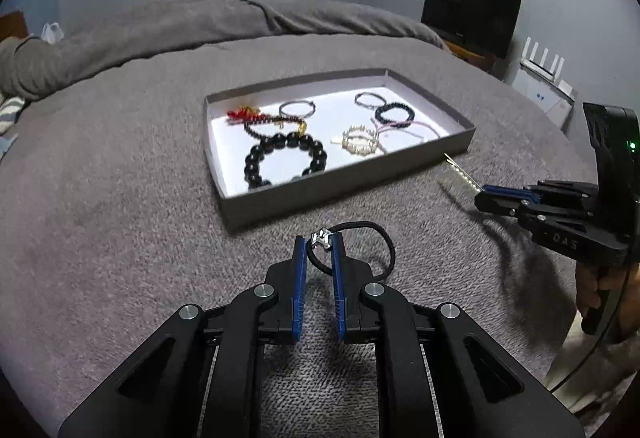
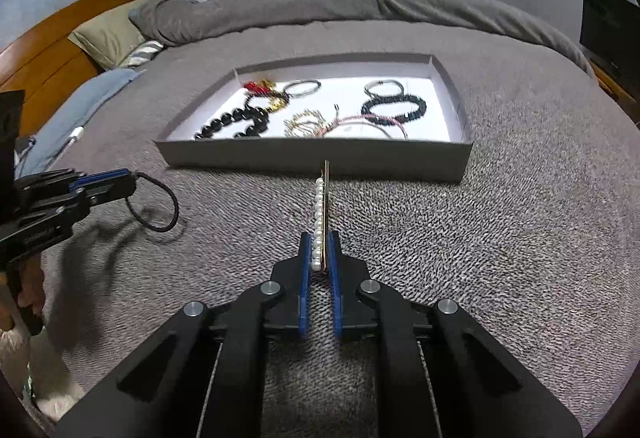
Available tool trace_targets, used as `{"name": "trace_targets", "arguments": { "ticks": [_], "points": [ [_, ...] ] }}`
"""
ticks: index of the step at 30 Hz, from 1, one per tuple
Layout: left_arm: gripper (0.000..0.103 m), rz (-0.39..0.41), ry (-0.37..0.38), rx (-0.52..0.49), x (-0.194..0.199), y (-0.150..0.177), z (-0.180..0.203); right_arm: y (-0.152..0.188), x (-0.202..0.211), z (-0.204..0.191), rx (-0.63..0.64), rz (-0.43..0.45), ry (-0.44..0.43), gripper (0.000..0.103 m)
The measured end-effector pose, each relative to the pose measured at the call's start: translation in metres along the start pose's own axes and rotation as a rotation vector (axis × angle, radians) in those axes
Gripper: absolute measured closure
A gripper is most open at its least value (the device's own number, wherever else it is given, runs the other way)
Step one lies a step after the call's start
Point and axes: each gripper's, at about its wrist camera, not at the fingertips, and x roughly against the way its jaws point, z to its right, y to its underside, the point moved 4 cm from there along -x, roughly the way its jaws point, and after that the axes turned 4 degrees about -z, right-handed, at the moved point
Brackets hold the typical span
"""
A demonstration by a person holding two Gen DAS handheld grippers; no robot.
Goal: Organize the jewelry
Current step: 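Lower the hair tie and pearl hair clip into the tray with both tools, then open both tools and pull back from the tray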
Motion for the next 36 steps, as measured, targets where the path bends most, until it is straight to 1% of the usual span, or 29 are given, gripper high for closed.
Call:
{"name": "trace_targets", "arguments": {
  "ticks": [2,5,8,9,11,13,16,19,23,27,29,33,35,36],
  "points": [
    [0.09,0.012,-0.003,-0.013,0.004,-0.009,-0.001,-0.008,0.004,-0.001,0.006,0.014,-0.007,0.095],
    [0.09,0.033,0.006,-0.025,0.007,-0.031,-0.004,-0.029,0.006,-0.002,0.032,0.036,0.003,0.095],
    [0.09,0.052,-0.012,-0.038,0.002,-0.059,-0.01,-0.059,-0.006,-0.001,0.038,0.036,0.013,0.095],
    [0.09,0.05,-0.006,-0.033,-0.002,-0.068,-0.012,-0.067,-0.011,0.001,0.028,0.03,0.009,0.095],
    [0.09,0.043,0.002,-0.014,-0.015,-0.087,-0.018,-0.083,-0.024,0.004,0.015,0.022,0.001,0.095],
    [0.09,0.028,0.003,-0.012,-0.032,-0.103,-0.021,-0.099,-0.038,0.005,0.021,0.016,0.021,0.095],
    [0.09,-0.007,-0.01,-0.001,-0.058,-0.119,-0.025,-0.114,-0.062,0.01,0.012,-0.011,0.047,0.095],
    [0.09,-0.038,-0.009,0.014,-0.081,-0.131,-0.029,-0.125,-0.082,0.017,-0.003,-0.04,0.051,0.095],
    [0.09,-0.089,0.018,0.016,-0.107,-0.139,-0.025,-0.131,-0.102,0.021,-0.013,-0.089,0.043,0.095],
    [0.09,-0.145,0.003,-0.036,-0.129,-0.14,-0.015,-0.131,-0.116,0.023,-0.017,-0.125,0.043,0.095],
    [0.09,-0.159,-0.016,-0.067,-0.137,-0.139,-0.011,-0.132,-0.12,0.022,-0.015,-0.133,0.044,0.095],
    [0.09,-0.18,-0.043,-0.077,-0.145,-0.14,-0.009,-0.131,-0.123,0.025,-0.013,-0.133,0.061,0.094],
    [0.086,-0.198,-0.048,-0.072,-0.149,-0.138,-0.01,-0.131,-0.124,0.027,-0.026,-0.133,0.057,0.094],
    [0.078,-0.198,-0.053,-0.072,-0.149,-0.137,-0.01,-0.13,-0.124,0.027,-0.032,-0.133,0.053,0.094]
  ]
}}
